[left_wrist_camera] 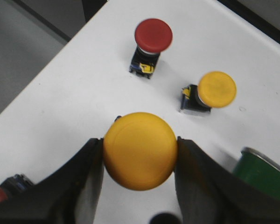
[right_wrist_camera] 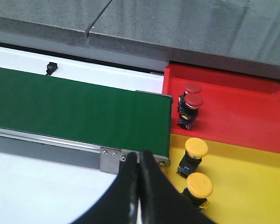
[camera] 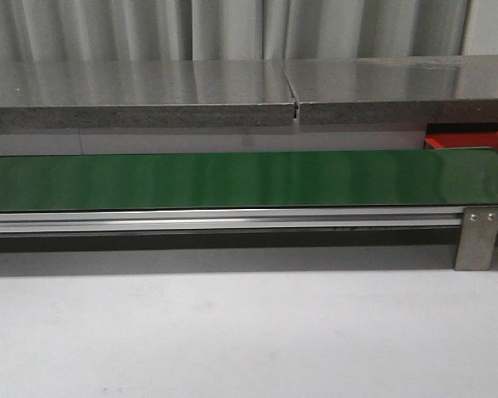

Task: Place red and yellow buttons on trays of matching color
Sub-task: 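Close the left gripper on the yellow button and lift it, then carry the yellow button onto the belt's near end, release, then carry the held red button with the left gripper over the belt's near end, then lower the red button onto the belt and open the left gripper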

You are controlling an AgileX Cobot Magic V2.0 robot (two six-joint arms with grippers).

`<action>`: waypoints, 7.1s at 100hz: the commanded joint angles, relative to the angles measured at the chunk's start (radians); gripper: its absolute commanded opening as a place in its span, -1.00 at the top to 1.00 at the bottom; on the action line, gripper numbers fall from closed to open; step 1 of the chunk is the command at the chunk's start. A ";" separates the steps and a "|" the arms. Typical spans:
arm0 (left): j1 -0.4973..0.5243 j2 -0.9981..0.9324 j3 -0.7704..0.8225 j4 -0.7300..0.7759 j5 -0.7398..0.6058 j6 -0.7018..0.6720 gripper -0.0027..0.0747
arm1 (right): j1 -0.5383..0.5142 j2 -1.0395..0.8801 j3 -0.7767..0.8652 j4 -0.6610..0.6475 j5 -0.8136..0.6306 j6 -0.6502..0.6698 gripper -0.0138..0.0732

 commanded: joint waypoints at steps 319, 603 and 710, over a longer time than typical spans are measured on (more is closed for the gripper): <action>-0.001 0.426 -0.483 -0.182 -0.211 -0.135 -0.22 | -0.002 0.005 -0.026 -0.010 -0.070 -0.007 0.84; -0.327 -0.259 0.421 -0.150 -0.365 0.060 -0.57 | -0.002 0.005 -0.026 -0.010 -0.070 -0.007 0.84; -0.669 -0.991 0.789 -0.025 -0.342 0.168 0.98 | -0.002 0.005 -0.026 -0.010 -0.071 -0.007 0.84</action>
